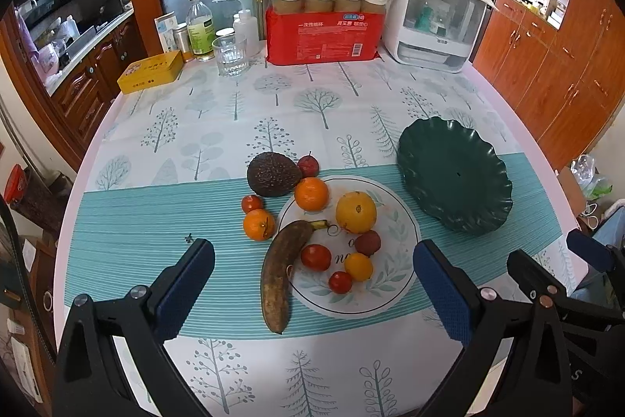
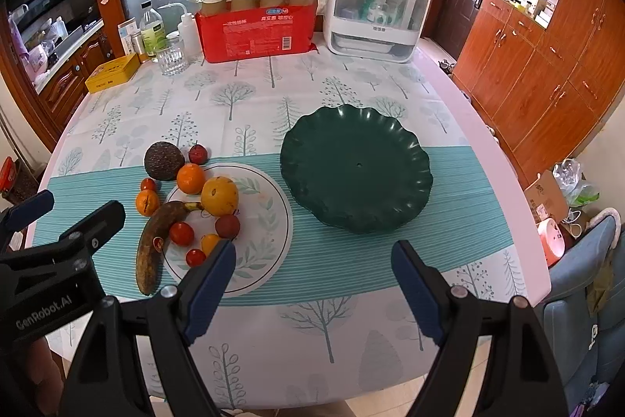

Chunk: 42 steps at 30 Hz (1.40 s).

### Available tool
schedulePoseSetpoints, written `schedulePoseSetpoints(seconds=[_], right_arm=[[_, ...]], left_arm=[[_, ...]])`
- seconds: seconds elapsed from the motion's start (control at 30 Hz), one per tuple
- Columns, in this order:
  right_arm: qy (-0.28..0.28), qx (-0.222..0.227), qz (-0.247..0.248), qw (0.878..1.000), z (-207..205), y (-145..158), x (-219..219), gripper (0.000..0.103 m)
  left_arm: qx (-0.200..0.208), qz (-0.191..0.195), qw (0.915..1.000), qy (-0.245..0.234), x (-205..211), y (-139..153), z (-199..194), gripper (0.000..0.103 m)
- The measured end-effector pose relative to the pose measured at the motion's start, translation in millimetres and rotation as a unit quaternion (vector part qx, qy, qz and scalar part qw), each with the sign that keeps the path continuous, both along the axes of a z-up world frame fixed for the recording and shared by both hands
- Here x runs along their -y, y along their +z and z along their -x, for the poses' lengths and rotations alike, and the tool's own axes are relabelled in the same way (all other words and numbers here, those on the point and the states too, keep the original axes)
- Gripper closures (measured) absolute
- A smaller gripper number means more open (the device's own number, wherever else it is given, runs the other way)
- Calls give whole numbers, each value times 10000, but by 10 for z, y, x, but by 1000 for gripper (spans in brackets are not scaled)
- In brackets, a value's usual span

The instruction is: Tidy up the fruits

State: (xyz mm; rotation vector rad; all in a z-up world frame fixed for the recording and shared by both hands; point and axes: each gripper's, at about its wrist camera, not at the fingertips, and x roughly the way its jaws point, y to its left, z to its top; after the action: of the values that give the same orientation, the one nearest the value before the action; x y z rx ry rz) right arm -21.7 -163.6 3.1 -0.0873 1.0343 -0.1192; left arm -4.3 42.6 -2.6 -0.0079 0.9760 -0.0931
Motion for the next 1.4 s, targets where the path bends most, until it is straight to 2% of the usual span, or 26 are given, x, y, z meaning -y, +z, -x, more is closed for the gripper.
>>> schedulePoseSetpoints(seconds=[0.37, 0.6, 0.77, 0.93, 1.13, 1.27, 1.4], right_arm=[[-51, 146, -19, 9999, 70, 43, -78, 21], [59, 232, 0, 9997, -60, 61, -194, 21], [311, 137, 4, 9994, -191, 2, -301, 21], [506, -151, -191, 9984, -375, -157, -323, 21], [694, -456, -478, 9954, -638, -377, -315, 21], [846, -531, -474, 9939, -799, -498, -338, 21], [1030, -735, -498, 9907, -1003, -684, -356, 21]], left_arm=[[14, 98, 9999, -52, -88, 8, 23, 2], [-164, 294, 9992, 209, -368, -67, -47, 2], [-289, 269, 9976, 576, -644, -241, -130, 2], [-394, 135, 9950, 904, -888, -429, -186, 2], [-717, 173, 9926, 964, -999, -726, -256, 2], [-1029, 109, 9908, 877, -900, -998, -282, 2], [-1327, 205, 9877, 804, -803, -1204, -359, 4]])
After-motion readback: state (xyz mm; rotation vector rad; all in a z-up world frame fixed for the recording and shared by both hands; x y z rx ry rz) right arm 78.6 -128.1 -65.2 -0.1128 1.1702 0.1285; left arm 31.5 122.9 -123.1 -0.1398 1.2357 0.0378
